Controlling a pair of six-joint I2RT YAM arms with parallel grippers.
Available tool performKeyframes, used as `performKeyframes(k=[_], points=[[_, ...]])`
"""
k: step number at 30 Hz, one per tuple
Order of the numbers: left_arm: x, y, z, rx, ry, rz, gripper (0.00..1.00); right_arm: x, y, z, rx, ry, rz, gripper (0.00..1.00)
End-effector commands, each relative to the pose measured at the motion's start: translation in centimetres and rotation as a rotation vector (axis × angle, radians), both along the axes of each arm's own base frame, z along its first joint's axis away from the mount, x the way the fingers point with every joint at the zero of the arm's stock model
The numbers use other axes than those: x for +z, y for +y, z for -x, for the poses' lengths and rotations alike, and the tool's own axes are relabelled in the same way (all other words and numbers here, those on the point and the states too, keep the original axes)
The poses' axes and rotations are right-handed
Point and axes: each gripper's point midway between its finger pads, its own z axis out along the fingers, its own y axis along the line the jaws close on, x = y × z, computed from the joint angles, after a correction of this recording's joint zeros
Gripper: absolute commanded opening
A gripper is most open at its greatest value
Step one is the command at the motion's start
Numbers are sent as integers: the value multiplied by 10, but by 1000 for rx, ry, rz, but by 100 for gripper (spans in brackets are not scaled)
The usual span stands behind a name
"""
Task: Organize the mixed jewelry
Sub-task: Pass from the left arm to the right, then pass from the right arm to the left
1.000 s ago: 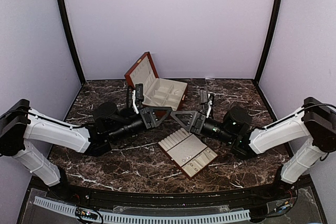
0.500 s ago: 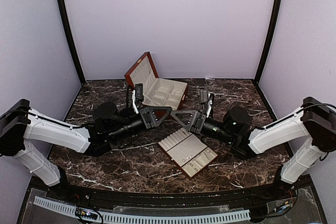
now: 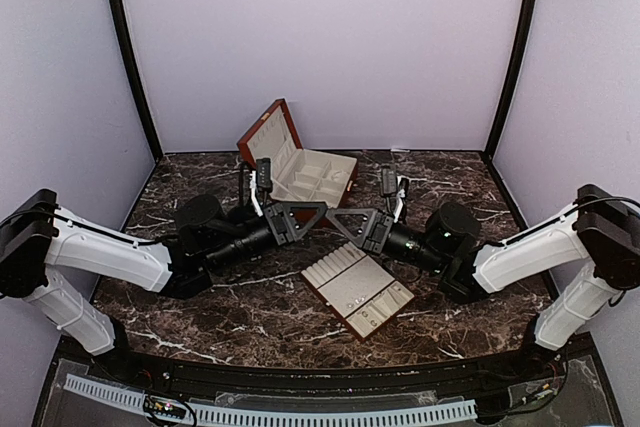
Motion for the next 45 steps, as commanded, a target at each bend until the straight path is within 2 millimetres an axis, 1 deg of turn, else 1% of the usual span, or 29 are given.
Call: performKeyframes(k=[1,5,6,7,8,10,11,14,16,18,20,22,23,25,26,27,30,32,33,37,40,45], points=[[11,5,5,-14,-20,36,0,22,-3,-4,-24,-47,-58,4],[7,5,4,-12,-11,25,0,19,-6,-7,-51,-50,-16,1],[7,5,4,-13,-9,21,3,16,-6,-8,-61,-50,6,0],[6,5,3,-14,-8,15,9,13,-8,-9,-74,-49,32,0],[6,5,3,-11,-8,10,17,10,-10,-11,-89,-48,58,0],[5,8,2,-2,-8,-2,28,1,-15,-14,-120,-42,120,0],[4,10,1,6,-11,-7,32,-9,-17,-15,-132,-31,171,0],[4,14,1,16,-19,-29,40,-22,-28,-16,-163,-32,272,0],[1,16,1,7,-19,-54,43,-32,-34,-16,-173,-35,356,0],[-6,19,-1,-12,-6,-92,44,-38,-40,-14,-176,-44,439,0],[-18,23,-3,-46,4,-173,44,-47,-45,-11,-165,-61,538,0],[-32,27,-6,-73,3,-303,45,-60,-51,-8,-149,-56,637,0],[-30,28,-10,-86,-18,-359,45,-67,-53,-6,-139,-48,681,0],[-38,33,-14,-118,-38,-492,45,-83,-58,0,-114,-29,767,0],[-39,38,-19,-122,-53,-541,45,-90,-59,4,-103,-22,804,0],[-44,46,-26,-122,-49,-592,45,-101,-61,10,-87,-10,857,0],[-40,63,-49,-111,-66,-642,45,-117,-60,20,-69,8,949,0],[-31,73,-67,-94,-95,-646,45,-126,-59,26,-60,19,991,0],[-31,78,-73,-91,-95,-662,45,-130,-58,28,-56,23,1011,0],[-16,96,-98,-41,-151,-681,45,-148,-55,37,-33,49,1091,0],[-15,108,-109,17,-203,-734,45,-155,-51,40,-21,54,1142,0],[-22,118,-108,46,-221,-773,45,-171,-44,46,6,62,1219,0]])
